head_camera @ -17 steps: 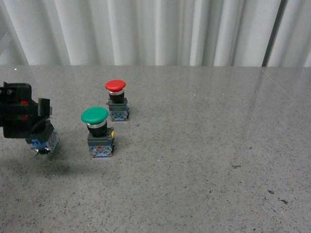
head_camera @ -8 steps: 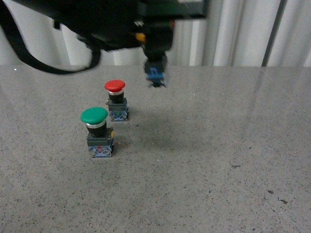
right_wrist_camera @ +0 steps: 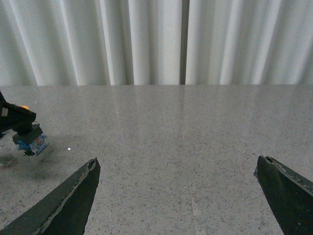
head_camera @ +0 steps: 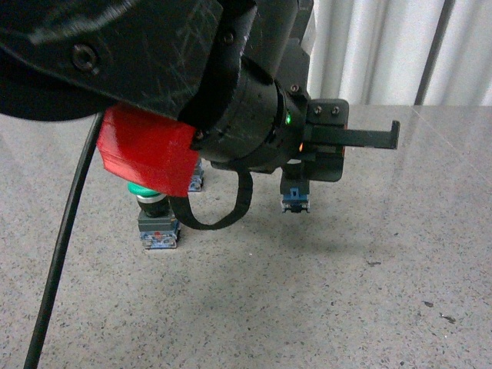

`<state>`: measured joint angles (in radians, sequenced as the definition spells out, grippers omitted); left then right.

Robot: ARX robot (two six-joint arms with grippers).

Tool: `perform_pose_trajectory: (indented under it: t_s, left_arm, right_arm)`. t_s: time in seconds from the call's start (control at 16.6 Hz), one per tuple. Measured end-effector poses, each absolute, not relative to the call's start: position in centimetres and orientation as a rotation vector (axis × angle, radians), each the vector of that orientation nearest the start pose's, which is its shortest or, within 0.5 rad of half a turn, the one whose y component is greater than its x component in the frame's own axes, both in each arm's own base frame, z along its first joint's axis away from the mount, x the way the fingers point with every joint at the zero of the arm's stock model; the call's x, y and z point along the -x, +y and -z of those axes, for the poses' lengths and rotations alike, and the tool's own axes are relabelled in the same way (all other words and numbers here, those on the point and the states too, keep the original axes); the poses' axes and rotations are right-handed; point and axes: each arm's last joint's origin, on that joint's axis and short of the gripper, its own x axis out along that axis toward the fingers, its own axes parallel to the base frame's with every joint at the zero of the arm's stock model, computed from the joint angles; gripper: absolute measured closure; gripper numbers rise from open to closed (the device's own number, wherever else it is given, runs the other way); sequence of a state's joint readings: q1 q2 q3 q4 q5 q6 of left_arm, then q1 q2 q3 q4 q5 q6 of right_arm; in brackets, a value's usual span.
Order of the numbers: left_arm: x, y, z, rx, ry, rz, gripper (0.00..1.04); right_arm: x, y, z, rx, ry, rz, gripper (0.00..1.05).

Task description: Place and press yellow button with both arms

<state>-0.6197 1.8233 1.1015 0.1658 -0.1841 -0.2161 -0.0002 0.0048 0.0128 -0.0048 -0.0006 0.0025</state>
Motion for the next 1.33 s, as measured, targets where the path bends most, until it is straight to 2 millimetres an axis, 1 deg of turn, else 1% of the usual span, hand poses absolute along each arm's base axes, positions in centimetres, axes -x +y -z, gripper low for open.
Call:
perform_pose_trajectory:
  t_s: [0.12,0.42,0.48,0.66,0.84,0.9,1.02,1.14,1.2,1.27,1.33]
  left_arm:
    - [-32.3,-22.5,-18.2,-0.002,0.579,0.327,0.70]
    - [-32.3,-22.5,-18.1,0.003,0.591,0.303,0.71]
    - [-32.3,-22.5,-18.0,0.002,0.594,0.303,0.63]
    - [-32.3,-22.5,-18.0,0.002,0.598,0.307,0.32]
    - [-32.6,-22.4,-18.4,0.011,0.582,0.308,0.05]
    - [-32.6,-22.1,-19.1,0.016,0.565,0.305,0.07]
    - [-32.7,-21.0,-21.2,0.020,0.498,0.280,0.07]
    - [-32.8,-18.5,-24.7,0.012,0.380,0.206,0.07]
    - [-32.6,-16.8,-26.4,0.005,0.317,0.144,0.07]
    - [-31.9,-15.0,-27.4,-0.022,0.268,0.076,0.07]
    - [-30.9,-13.4,-27.8,-0.045,0.236,0.038,0.07]
  right_arm:
    - [-9.7,0.0,-16.7,-0.002,-0.004,0.000,0.07]
    - [-9.7,0.0,-16.7,-0.002,-0.004,0.000,0.07]
    - [-9.7,0.0,-16.7,-0.002,-0.004,0.000,0.07]
    - [-9.7,0.0,-16.7,-0.002,-0.004,0.000,0.07]
    - [-9.7,0.0,-16.7,-0.002,-0.004,0.000,0.07]
    - [-9.7,0.0,-16.7,-0.002,-0.004,-0.001,0.07]
    - [-9.7,0.0,-16.7,-0.002,-0.004,-0.001,0.07]
    - [-9.7,0.0,-16.7,-0.002,-0.003,0.000,0.07]
    - [-9.7,0.0,-16.7,-0.002,-0.004,0.000,0.07]
    - [-9.7,0.0,-16.7,-0.002,-0.004,0.000,0.07]
    - [-9.7,0.0,-16.7,-0.002,-0.004,-0.001,0.07]
